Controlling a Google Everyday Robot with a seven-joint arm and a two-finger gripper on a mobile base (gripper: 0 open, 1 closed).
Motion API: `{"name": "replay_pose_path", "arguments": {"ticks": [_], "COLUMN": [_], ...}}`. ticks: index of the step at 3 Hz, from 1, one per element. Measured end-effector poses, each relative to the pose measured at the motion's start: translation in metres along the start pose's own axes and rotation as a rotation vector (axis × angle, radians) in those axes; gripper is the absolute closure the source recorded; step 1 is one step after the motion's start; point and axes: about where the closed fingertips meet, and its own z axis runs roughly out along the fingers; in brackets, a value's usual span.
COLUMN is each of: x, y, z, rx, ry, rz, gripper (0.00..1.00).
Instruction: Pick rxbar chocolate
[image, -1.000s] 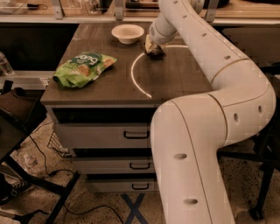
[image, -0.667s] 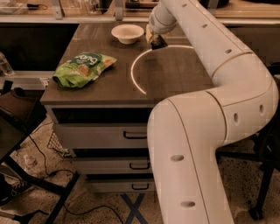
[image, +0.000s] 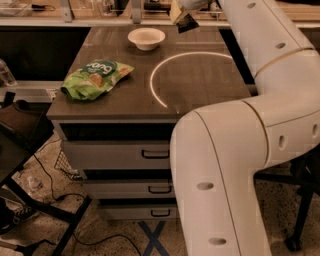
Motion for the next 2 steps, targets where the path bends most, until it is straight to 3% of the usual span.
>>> {"name": "replay_pose_path", "arguments": {"ticks": [1, 2], "x": [-0.0045, -0.0044], "y": [-0.0125, -0.0124], "z": [-0.0329, -0.0326], "rx": [0.035, 0.035], "ry": [-0.006, -0.005], "rz": [-0.029, -0.029], "gripper": [1.0, 1.0]}}
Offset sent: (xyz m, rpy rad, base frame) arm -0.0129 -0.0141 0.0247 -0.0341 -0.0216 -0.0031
